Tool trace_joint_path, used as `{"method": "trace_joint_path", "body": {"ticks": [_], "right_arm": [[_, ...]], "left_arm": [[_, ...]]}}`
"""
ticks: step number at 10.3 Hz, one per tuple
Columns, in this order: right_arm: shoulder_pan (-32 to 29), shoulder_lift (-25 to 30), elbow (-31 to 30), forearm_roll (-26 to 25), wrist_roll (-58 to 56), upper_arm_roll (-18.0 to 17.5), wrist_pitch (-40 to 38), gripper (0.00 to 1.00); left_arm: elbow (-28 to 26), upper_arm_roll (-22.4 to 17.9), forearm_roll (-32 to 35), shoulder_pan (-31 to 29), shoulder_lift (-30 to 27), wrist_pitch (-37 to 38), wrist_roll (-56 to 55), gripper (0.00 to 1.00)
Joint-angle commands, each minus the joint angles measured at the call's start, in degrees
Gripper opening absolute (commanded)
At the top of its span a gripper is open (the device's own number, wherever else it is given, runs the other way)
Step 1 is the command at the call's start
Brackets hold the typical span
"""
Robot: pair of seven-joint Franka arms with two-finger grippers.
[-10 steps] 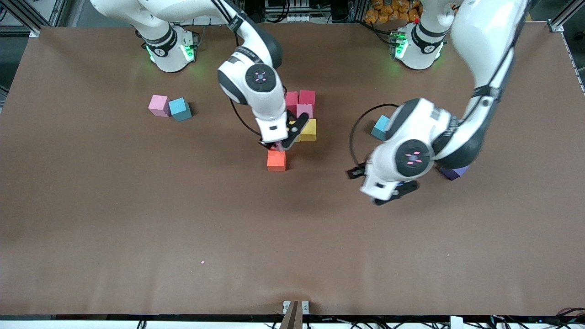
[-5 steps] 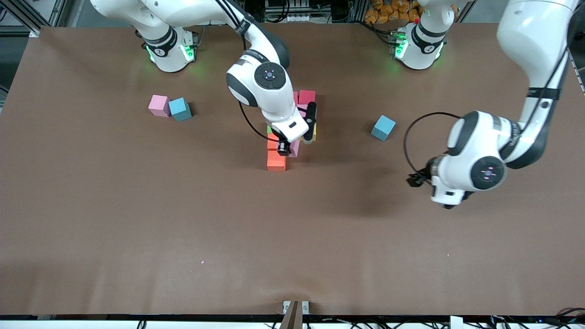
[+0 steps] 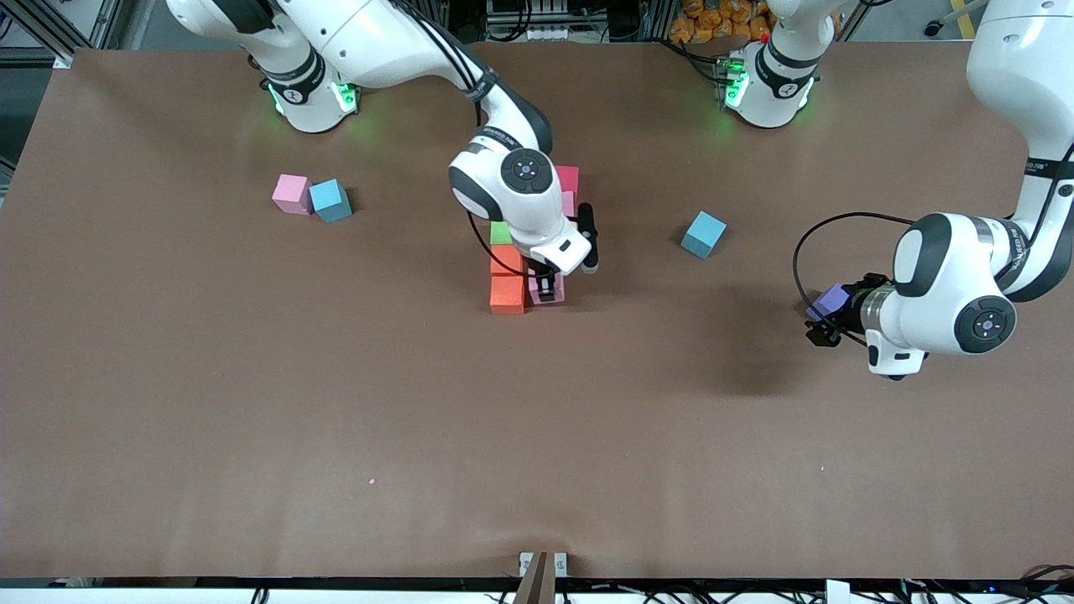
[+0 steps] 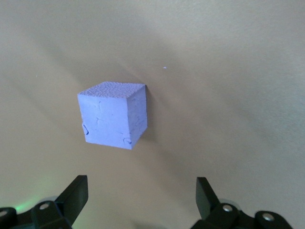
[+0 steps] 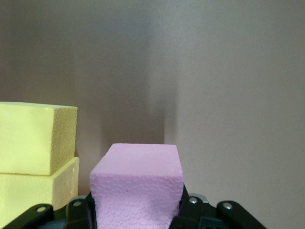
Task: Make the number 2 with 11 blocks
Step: 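Lower the pink cube below yellow while the left gripper grasps purple cube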
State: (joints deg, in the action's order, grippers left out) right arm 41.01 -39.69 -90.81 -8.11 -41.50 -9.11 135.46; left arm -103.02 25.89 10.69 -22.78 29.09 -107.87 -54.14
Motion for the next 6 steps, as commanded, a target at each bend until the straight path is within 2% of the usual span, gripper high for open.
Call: {"method": "trace_joint_path", "body": {"ticks": [1, 2, 6], "right_arm": [[0.4, -1.6, 1.6, -0.6, -3.0, 0.7, -0.6, 0.31], [0.4, -1.9, 1.6, -0.7, -3.0, 0.7, -0.6, 0.3], [-0.2, -2.5, 1.2, -0.9, -3.0, 0.8, -0.6, 0.3]], "left_arm": [[-5.7, 0.4, 0.6, -3.6, -0.6, -7.8, -0.6, 1.0], [-7.0, 0.5, 1.1, -5.3, -0.5, -10.2, -0.5, 1.0], [-8.1, 0.5, 1.8, -7.6, -0.7, -10.4, -0.4, 1.0]]}}
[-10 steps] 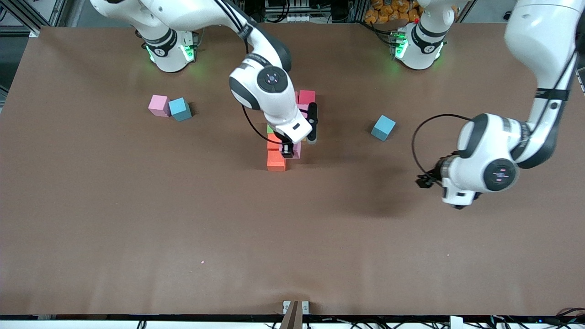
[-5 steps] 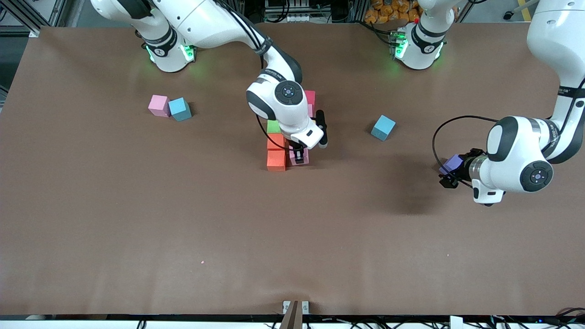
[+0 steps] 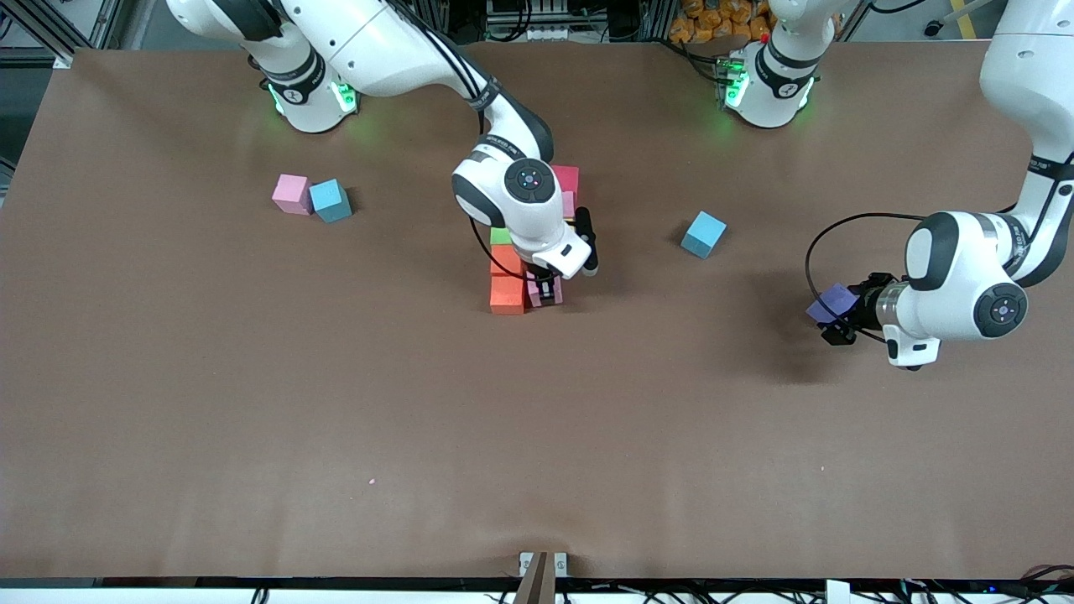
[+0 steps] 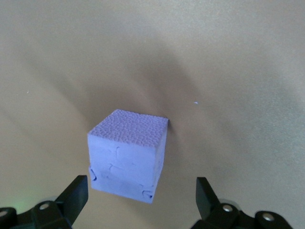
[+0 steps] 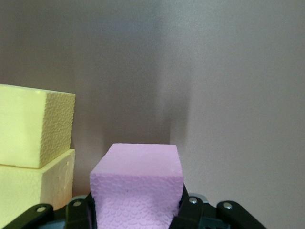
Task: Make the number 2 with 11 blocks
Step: 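Lower the pink cube below yellow while the left gripper grasps purple cube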
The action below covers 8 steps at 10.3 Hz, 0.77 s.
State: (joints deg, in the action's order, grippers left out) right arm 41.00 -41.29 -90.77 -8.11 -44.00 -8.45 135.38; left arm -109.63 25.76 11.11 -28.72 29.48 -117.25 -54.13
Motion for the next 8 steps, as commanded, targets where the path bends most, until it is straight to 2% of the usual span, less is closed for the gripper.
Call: {"method": "trace_joint_path", "body": {"ticks": [1, 8], "right_arm": [[-0.4, -1.0, 1.0, -0.9, -0.5, 0.1, -0.5, 0.3], [-0.5, -1.9, 0.4, -0.8, -0.6, 0.1, -0.5, 0.31]], "left_arm": [[-2.1, 0.6, 1.5, -1.7, -1.0, -1.5, -0.5, 1.0], [-3.8, 0.6, 3.0, -2.9, 1.1, -4.8, -0.5, 1.0]]}}
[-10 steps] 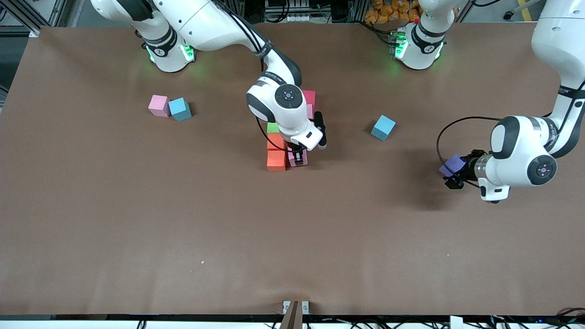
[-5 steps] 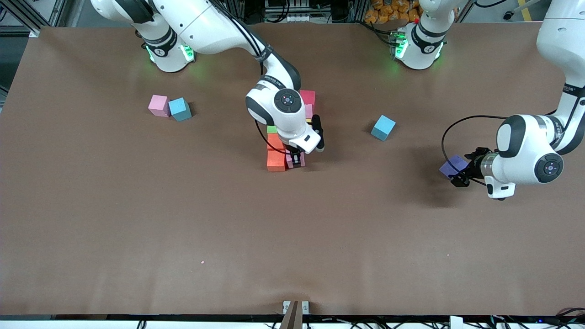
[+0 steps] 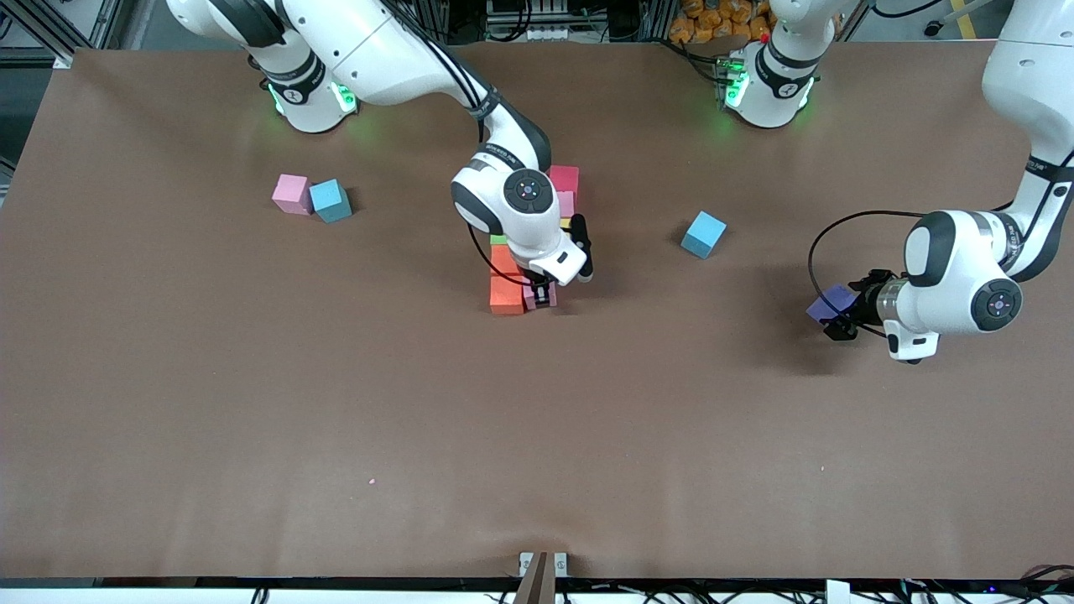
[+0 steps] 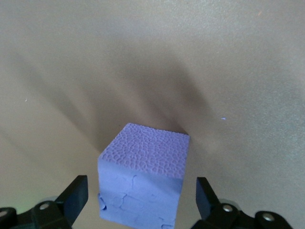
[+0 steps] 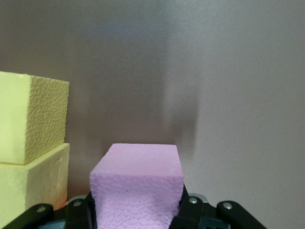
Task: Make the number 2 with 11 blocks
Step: 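Release the pink cube with the right gripper while the left gripper lifts purple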
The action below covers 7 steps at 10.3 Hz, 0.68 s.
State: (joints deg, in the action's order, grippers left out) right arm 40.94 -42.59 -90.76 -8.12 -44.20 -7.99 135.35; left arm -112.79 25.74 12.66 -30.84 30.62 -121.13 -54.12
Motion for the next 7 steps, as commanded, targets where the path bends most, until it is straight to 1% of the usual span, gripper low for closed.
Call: {"method": "trace_joint_path", "body": {"ticks": [1, 5, 6, 7], "right_arm": [[-0.4, -0.6, 0.4, -0.8, -0.4, -0.4, -0.4, 0.3], [-0.4, -0.6, 0.5, -0.6, -1.1, 0.5, -0.4, 0.31], [-0.4, -0.6, 0.5, -0.3, -1.2, 0.5, -0.4, 0.31], [-0.4, -0.6, 0.5, -0.3, -1.2, 0.5, -0.4, 0.3]], "left_arm": [[-0.7, 0.6, 1.5, -0.8, 0.2, -1.0, -0.5, 1.0], [-0.3, 0.6, 1.4, -0.5, 0.8, -1.0, -0.5, 1.0], [-0.2, 0.6, 1.4, -0.4, 0.8, -1.0, -0.5, 0.82], [-0.2, 0.6, 1.4, -0.2, 0.8, -1.0, -0.5, 0.68]]}}
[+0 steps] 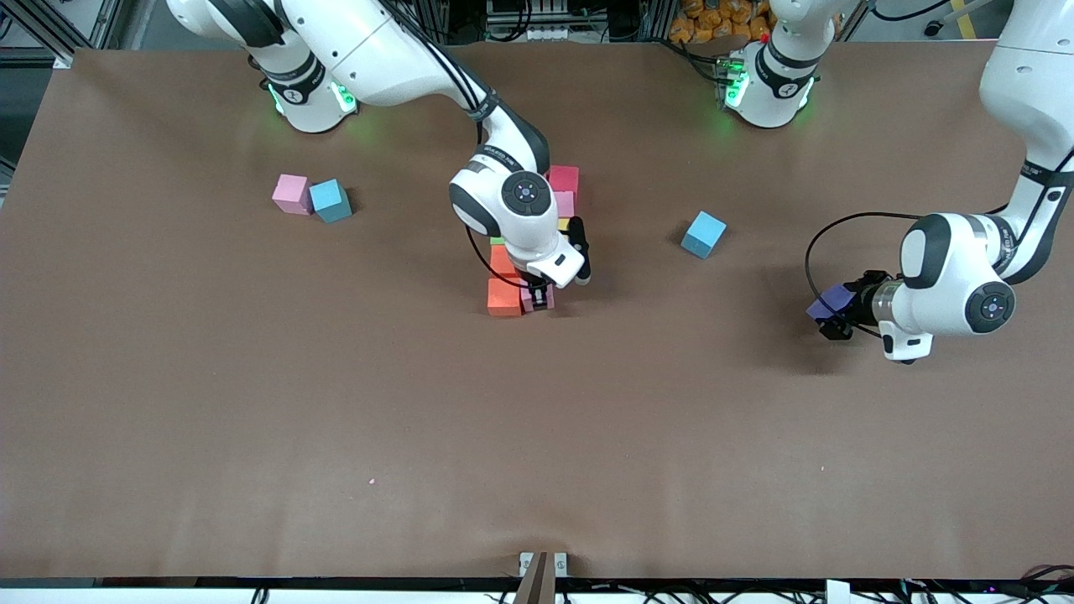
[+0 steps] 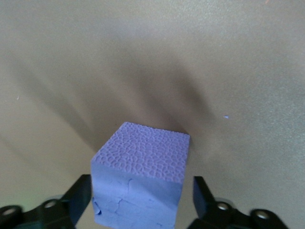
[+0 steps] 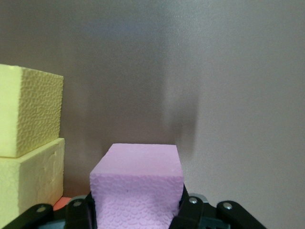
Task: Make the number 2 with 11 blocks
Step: 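Release the pink cube with the right gripper while the left gripper lifts purple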
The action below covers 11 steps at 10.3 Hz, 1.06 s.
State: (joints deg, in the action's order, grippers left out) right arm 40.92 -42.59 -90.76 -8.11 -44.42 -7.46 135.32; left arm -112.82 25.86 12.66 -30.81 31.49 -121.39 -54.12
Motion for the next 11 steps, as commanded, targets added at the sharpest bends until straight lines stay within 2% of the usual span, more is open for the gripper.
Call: {"method": "trace_joint_path", "body": {"ticks": [1, 2, 3, 4, 5, 9, 11], "right_arm": [[-0.4, -0.6, 0.5, -0.2, -1.0, 0.0, -0.4, 0.31], [-0.4, -0.6, 0.5, -0.1, -0.9, 0.0, -0.3, 0.31], [-0.4, -0.7, 0.5, -0.1, -0.8, 0.0, -0.1, 0.32], [-0.3, -0.7, 0.5, -0.1, -0.2, 0.0, 0.0, 0.48], [-0.3, -0.7, 0.5, 0.0, -0.2, 0.0, 0.0, 0.99], [1.7, 1.2, 0.4, 0.0, -0.1, 1.1, -0.5, 1.0], [3.7, 5.0, 0.3, 0.0, -0.1, 3.6, -0.8, 1.0]], "left_arm": [[0.0, 0.5, 1.4, 0.0, 0.0, -0.7, -0.6, 0.53], [0.1, 0.5, 1.5, 0.0, 0.0, -0.7, -0.6, 0.41], [0.3, 0.5, 1.4, 0.5, 0.0, -0.7, -0.8, 0.36], [0.3, 0.5, 1.4, 1.4, 0.0, -0.7, -1.4, 0.36], [0.5, 0.5, 1.4, 1.8, 0.0, -0.6, -1.6, 0.36], [2.4, 0.9, 1.1, 2.9, -0.2, 0.1, -3.6, 0.37], [3.0, 0.9, 1.0, 5.9, -0.5, 0.2, -9.0, 0.37]]}}
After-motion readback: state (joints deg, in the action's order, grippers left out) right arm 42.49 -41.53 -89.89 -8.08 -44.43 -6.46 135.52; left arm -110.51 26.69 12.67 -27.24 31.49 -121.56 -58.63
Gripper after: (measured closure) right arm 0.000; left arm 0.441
